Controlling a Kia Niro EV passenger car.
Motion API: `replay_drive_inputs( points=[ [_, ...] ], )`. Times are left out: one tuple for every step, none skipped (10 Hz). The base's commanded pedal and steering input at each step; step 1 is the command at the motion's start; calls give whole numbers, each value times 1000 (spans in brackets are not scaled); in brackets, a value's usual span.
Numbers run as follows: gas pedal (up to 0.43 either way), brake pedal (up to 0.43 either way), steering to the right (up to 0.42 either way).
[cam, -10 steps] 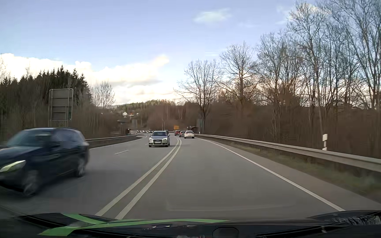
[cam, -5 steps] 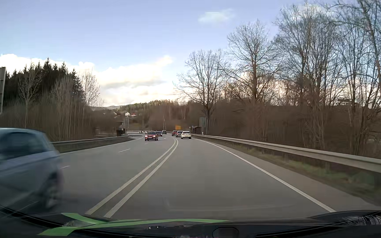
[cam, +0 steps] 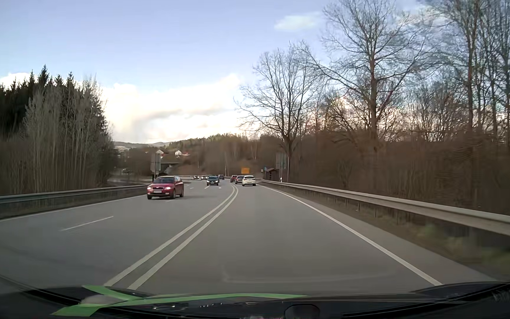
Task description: Follow the waypoints while adhering to traffic rules and regulations
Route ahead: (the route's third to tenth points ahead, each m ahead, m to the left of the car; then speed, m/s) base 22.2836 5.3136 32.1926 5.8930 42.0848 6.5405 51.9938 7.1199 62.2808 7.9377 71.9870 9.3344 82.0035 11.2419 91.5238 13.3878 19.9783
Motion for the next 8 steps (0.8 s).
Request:
replay_drive_inputs(
  points=[
    [0, 0, -21],
    [0, 0, -21],
    [0, 0, -21],
    [0, 0, -21],
    [0, 0, -21],
    [0, 0, -22],
    [0, 0, -21],
    [0, 0, -21]
  ],
)
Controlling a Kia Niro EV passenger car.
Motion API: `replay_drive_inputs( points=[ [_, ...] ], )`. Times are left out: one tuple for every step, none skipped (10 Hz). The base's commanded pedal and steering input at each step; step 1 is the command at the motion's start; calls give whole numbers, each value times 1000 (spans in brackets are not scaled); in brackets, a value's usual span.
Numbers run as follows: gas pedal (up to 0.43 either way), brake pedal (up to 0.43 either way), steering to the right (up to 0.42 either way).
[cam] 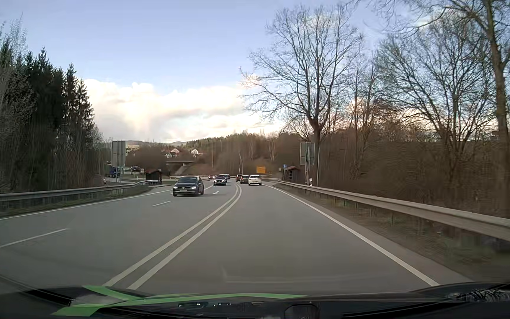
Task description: Follow the waypoints while adhering to traffic rules and regulations
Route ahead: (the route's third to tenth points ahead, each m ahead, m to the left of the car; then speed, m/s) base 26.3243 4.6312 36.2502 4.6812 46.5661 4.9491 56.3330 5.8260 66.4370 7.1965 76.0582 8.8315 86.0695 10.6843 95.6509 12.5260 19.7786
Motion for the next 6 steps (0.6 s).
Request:
replay_drive_inputs(
  points=[
    [0, 0, -19],
    [0, 0, -16],
    [0, 24, -14],
    [0, 67, -13],
    [0, 91, -13],
    [0, 110, -12]
  ],
)
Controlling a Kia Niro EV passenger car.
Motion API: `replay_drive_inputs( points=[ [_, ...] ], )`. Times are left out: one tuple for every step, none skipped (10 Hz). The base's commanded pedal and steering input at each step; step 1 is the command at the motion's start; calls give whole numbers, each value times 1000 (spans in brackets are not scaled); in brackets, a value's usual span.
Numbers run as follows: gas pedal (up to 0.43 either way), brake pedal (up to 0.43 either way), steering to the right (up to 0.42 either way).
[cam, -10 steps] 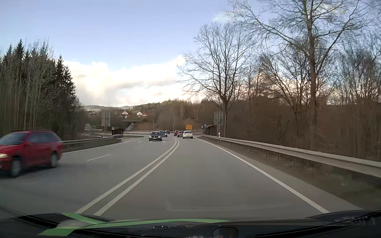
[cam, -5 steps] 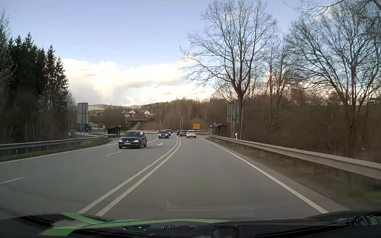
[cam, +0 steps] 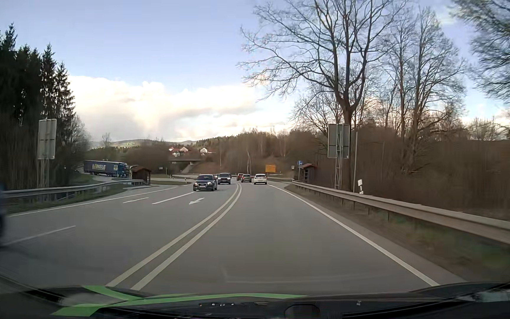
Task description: Follow the waypoints while adhering to traffic rules and regulations
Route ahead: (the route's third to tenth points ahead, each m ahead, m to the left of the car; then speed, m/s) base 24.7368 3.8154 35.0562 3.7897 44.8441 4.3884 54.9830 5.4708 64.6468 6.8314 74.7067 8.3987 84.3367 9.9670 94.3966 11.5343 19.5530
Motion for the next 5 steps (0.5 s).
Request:
replay_drive_inputs(
  points=[
    [0, 116, -11],
    [0, 122, -10],
    [0, 134, -9],
    [0, 152, -8],
    [0, 159, -8]
  ],
)
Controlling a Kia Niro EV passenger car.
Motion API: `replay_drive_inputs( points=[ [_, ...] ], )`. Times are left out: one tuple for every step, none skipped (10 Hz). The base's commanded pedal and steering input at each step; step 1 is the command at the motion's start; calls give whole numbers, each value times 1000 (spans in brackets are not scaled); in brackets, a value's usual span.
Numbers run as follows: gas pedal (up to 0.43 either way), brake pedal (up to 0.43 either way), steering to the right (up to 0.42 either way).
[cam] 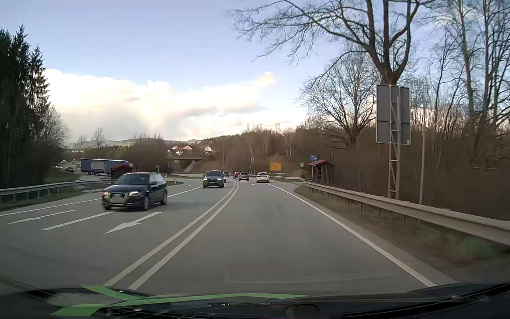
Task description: Follow the waypoints while adhering to traffic rules and regulations
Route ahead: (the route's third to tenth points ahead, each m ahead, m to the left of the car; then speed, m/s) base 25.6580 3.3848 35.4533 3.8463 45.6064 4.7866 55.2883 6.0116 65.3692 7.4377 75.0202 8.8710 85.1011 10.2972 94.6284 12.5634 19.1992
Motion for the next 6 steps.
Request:
replay_drive_inputs(
  points=[
    [0, 165, -8],
    [0, 177, -8],
    [0, 189, -8],
    [0, 195, -8],
    [0, 195, -8],
    [0, 195, -9]
  ],
)
